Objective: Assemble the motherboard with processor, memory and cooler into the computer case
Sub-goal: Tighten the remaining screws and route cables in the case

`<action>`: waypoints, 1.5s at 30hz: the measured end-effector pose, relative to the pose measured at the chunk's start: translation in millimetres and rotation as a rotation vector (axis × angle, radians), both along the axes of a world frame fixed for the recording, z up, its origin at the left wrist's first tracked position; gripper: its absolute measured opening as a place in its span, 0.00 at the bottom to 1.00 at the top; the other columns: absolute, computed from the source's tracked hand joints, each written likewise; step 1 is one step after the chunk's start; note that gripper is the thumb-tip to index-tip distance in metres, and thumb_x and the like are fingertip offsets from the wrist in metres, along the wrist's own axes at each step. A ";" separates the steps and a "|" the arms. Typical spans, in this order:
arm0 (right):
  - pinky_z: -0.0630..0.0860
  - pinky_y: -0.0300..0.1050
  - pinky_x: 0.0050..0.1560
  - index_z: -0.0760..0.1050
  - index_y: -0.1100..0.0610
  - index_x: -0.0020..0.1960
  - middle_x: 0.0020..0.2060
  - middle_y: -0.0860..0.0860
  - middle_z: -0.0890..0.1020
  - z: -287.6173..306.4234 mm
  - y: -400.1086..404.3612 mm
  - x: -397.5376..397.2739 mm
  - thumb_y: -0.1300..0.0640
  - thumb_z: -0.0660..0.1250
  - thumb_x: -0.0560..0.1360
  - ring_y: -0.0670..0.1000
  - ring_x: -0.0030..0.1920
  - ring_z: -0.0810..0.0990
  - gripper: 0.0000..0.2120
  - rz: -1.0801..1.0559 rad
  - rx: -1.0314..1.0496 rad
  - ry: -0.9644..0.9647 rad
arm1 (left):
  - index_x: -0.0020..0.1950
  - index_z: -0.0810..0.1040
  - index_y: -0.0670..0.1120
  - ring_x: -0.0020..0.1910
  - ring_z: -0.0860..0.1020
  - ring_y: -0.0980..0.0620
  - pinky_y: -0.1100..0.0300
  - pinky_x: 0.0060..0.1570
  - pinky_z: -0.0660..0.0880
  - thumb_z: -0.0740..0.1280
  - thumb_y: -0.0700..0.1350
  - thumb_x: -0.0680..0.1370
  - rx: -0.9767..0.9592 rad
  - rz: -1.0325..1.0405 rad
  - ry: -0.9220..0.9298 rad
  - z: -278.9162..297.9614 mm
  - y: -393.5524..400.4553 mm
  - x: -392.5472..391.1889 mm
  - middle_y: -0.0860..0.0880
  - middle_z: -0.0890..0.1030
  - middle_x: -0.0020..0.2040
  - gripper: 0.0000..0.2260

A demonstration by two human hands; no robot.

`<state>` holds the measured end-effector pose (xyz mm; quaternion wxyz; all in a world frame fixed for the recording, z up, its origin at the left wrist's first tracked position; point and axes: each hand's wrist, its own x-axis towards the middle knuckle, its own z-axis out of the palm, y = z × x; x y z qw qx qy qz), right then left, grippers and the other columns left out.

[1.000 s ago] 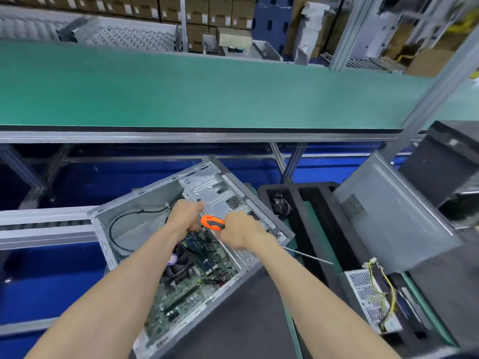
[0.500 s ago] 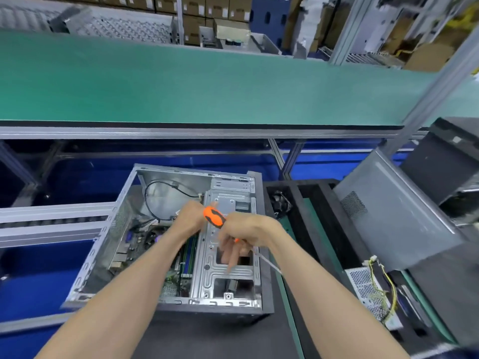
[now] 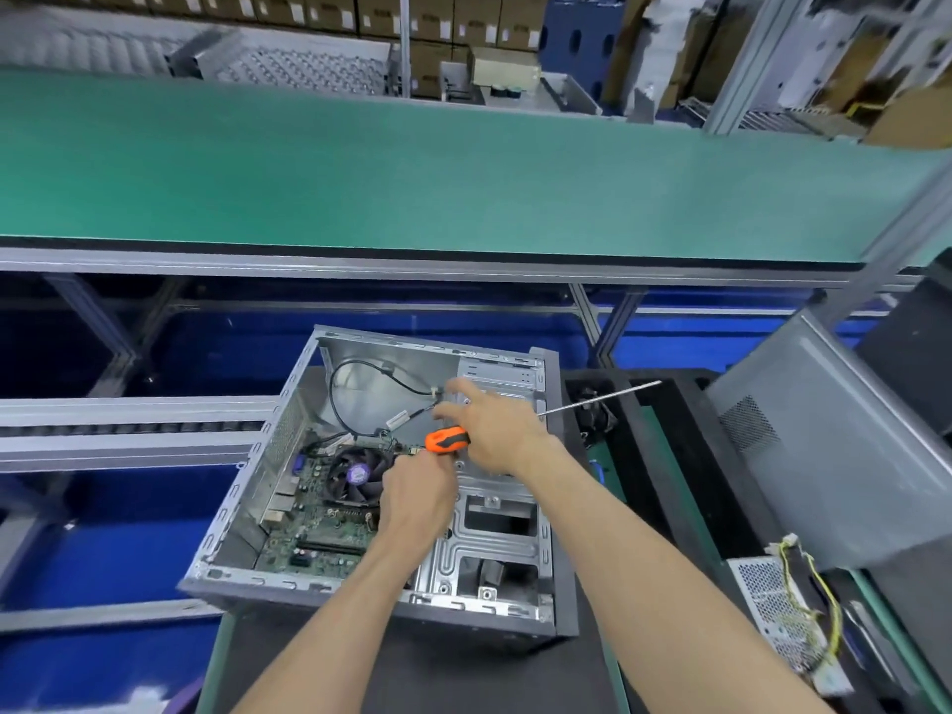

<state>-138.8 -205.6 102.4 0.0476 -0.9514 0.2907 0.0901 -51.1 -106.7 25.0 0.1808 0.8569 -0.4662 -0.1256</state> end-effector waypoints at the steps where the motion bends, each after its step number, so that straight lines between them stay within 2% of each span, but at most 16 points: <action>1: 0.73 0.51 0.40 0.70 0.42 0.67 0.75 0.44 0.59 0.3 0.5 1.5 0.54 0.67 0.77 0.58 0.58 0.78 0.19 0.009 -0.011 -0.016 | 0.46 0.76 0.43 0.47 0.79 0.33 0.50 0.40 0.67 0.52 0.46 0.82 -0.015 -0.023 -0.022 0.9 -0.3 0.8 0.37 0.82 0.45 0.15; 5: 0.72 0.52 0.39 0.74 0.47 0.59 0.61 0.45 0.71 4.3 3.4 13.2 0.54 0.63 0.77 0.56 0.53 0.80 0.11 0.016 -0.056 -0.041 | 0.42 0.73 0.47 0.43 0.79 0.34 0.53 0.36 0.64 0.54 0.44 0.80 -0.041 -0.126 -0.098 0.2 2.8 3.7 0.39 0.82 0.41 0.11; 7: 0.71 0.51 0.38 0.75 0.49 0.56 0.55 0.47 0.72 2.4 6.1 14.9 0.54 0.63 0.76 0.57 0.49 0.81 0.10 -0.002 -0.076 -0.044 | 0.45 0.77 0.45 0.43 0.79 0.34 0.53 0.36 0.63 0.53 0.46 0.81 -0.035 -0.150 -0.099 -0.8 5.3 6.7 0.39 0.82 0.42 0.14; 10: 0.66 0.50 0.39 0.77 0.51 0.53 0.52 0.48 0.74 2.3 8.1 10.0 0.54 0.63 0.73 0.60 0.49 0.81 0.10 -0.061 -0.108 -0.053 | 0.49 0.78 0.43 0.43 0.79 0.32 0.50 0.36 0.64 0.49 0.51 0.81 -0.062 -0.211 -0.084 0.4 6.9 13.9 0.37 0.81 0.41 0.20; 14: 0.66 0.49 0.41 0.74 0.52 0.45 0.48 0.52 0.79 6.9 3.6 2.8 0.53 0.64 0.72 0.61 0.48 0.81 0.04 -0.157 -0.091 -0.036 | 0.43 0.77 0.45 0.32 0.75 0.41 0.56 0.31 0.63 0.36 0.67 0.76 0.004 -0.344 -0.108 6.8 6.4 26.5 0.47 0.71 0.27 0.36; 16: 0.65 0.50 0.41 0.69 0.53 0.44 0.46 0.53 0.78 7.6 0.8 -2.1 0.52 0.63 0.72 0.60 0.44 0.79 0.05 -0.210 -0.054 -0.009 | 0.45 0.79 0.46 0.29 0.74 0.44 0.57 0.28 0.62 0.31 0.75 0.71 0.019 -0.409 -0.152 7.3 5.4 31.9 0.47 0.69 0.26 0.45; 17: 0.66 0.50 0.41 0.68 0.53 0.45 0.46 0.54 0.78 7.3 -0.9 -5.0 0.52 0.63 0.72 0.60 0.43 0.77 0.06 -0.235 -0.023 0.005 | 0.40 0.78 0.45 0.29 0.74 0.45 0.56 0.29 0.63 0.30 0.78 0.67 0.041 -0.410 -0.153 6.7 5.6 34.6 0.47 0.70 0.27 0.48; 19: 0.67 0.51 0.43 0.67 0.54 0.46 0.50 0.55 0.77 9.0 -4.0 -9.7 0.51 0.62 0.73 0.61 0.46 0.76 0.08 -0.275 0.056 0.034 | 0.25 0.70 0.46 0.27 0.72 0.49 0.55 0.29 0.64 0.32 0.82 0.62 0.067 -0.395 -0.132 7.7 7.1 39.7 0.49 0.69 0.27 0.46; 20: 0.67 0.51 0.44 0.66 0.54 0.46 0.51 0.55 0.76 10.3 -5.2 -11.3 0.51 0.62 0.73 0.61 0.46 0.76 0.08 -0.294 0.107 0.047 | 0.23 0.67 0.46 0.25 0.70 0.51 0.55 0.28 0.62 0.33 0.83 0.62 0.078 -0.411 -0.114 9.2 7.5 41.7 0.49 0.68 0.24 0.44; 23: 0.71 0.49 0.42 0.67 0.55 0.41 0.42 0.52 0.75 11.9 -4.4 -12.1 0.50 0.60 0.74 0.54 0.32 0.80 0.09 -0.329 0.289 0.088 | 0.22 0.66 0.45 0.21 0.67 0.55 0.58 0.26 0.60 0.44 0.82 0.65 0.141 -0.497 -0.036 11.9 10.4 49.4 0.51 0.67 0.19 0.41; 25: 0.74 0.45 0.36 0.71 0.57 0.40 0.34 0.51 0.76 10.5 -0.8 -10.9 0.55 0.59 0.73 0.51 0.23 0.80 0.06 -0.338 0.415 0.141 | 0.24 0.68 0.44 0.22 0.68 0.54 0.60 0.25 0.59 0.51 0.80 0.67 0.200 -0.547 -0.003 11.3 14.0 55.9 0.50 0.68 0.20 0.39; 28: 0.69 0.37 0.24 0.71 0.60 0.42 0.25 0.55 0.77 9.6 6.2 -11.1 0.63 0.59 0.70 0.52 0.19 0.75 0.03 -0.315 0.537 0.282 | 0.23 0.64 0.44 0.20 0.61 0.52 0.59 0.24 0.57 0.59 0.79 0.67 0.258 -0.557 0.075 12.3 21.5 60.6 0.52 0.62 0.19 0.37; 30: 0.66 0.34 0.21 0.70 0.62 0.43 0.21 0.56 0.76 10.9 7.4 -11.3 0.65 0.58 0.69 0.51 0.17 0.71 0.04 -0.311 0.602 0.349 | 0.23 0.63 0.44 0.19 0.59 0.52 0.58 0.24 0.57 0.61 0.78 0.67 0.289 -0.556 0.121 14.3 25.6 59.7 0.53 0.61 0.18 0.37; 37: 0.66 0.39 0.27 0.70 0.64 0.40 0.23 0.60 0.77 0.9 19.4 -8.3 0.71 0.57 0.66 0.53 0.19 0.70 0.06 -0.318 0.861 0.542 | 0.26 0.71 0.48 0.20 0.59 0.54 0.61 0.20 0.55 0.60 0.81 0.64 0.379 -0.619 0.290 9.0 54.3 47.3 0.54 0.64 0.20 0.34; 41: 0.66 0.35 0.21 0.69 0.64 0.40 0.24 0.60 0.75 -8.5 31.3 -15.3 0.72 0.57 0.70 0.51 0.19 0.74 0.06 -0.310 0.942 0.577 | 0.25 0.69 0.47 0.20 0.58 0.52 0.60 0.20 0.52 0.59 0.81 0.64 0.395 -0.657 0.348 5.1 68.8 39.8 0.53 0.61 0.19 0.35; 45: 0.71 0.35 0.23 0.72 0.65 0.39 0.29 0.60 0.78 -12.2 31.1 -11.8 0.72 0.57 0.71 0.52 0.23 0.80 0.07 -0.334 0.969 0.577 | 0.24 0.66 0.47 0.21 0.58 0.54 0.60 0.23 0.53 0.64 0.74 0.69 0.378 -0.623 0.467 12.0 63.4 40.4 0.53 0.61 0.20 0.32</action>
